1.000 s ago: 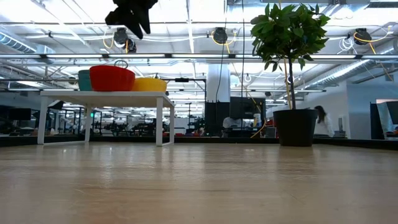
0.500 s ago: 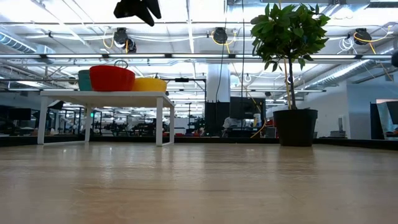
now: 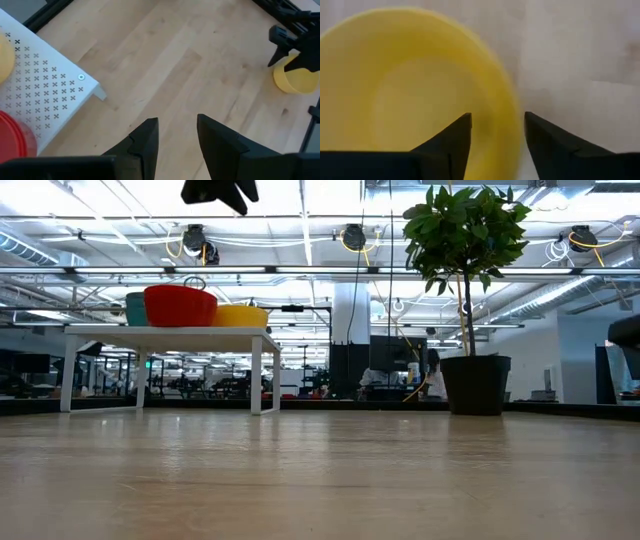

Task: Pick & Place Mini bowls
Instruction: Stack the yellow bowl on top of the yellow bowl on the shelf

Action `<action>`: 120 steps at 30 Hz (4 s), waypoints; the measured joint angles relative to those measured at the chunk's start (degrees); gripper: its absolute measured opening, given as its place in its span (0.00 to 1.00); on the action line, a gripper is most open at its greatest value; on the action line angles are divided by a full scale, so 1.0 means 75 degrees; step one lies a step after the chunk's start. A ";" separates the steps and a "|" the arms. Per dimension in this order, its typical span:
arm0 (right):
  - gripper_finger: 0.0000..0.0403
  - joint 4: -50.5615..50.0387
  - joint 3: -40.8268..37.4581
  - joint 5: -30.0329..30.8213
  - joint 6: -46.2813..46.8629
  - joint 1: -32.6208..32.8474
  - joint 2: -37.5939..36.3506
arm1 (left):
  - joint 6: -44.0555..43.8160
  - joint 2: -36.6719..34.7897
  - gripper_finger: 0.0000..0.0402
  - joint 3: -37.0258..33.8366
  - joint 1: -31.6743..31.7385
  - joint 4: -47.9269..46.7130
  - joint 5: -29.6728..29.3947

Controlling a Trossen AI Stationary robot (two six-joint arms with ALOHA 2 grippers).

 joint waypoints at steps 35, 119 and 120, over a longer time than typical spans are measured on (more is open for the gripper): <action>0.00 0.3704 0.0645 -0.0331 -0.1815 -0.6014 0.1048 | -0.0434 0.0000 0.34 0.0000 -0.0903 0.1461 0.0020; 0.46 -0.0099 -0.1513 0.1849 0.0194 -0.2991 -0.5954 | 0.4070 0.4734 0.50 -0.0003 -0.1354 0.2232 0.0204; 0.46 -0.0004 -0.1619 0.1956 0.0197 -0.2903 -0.6033 | 0.4042 0.4816 0.50 -0.0003 -0.1328 0.2232 0.0204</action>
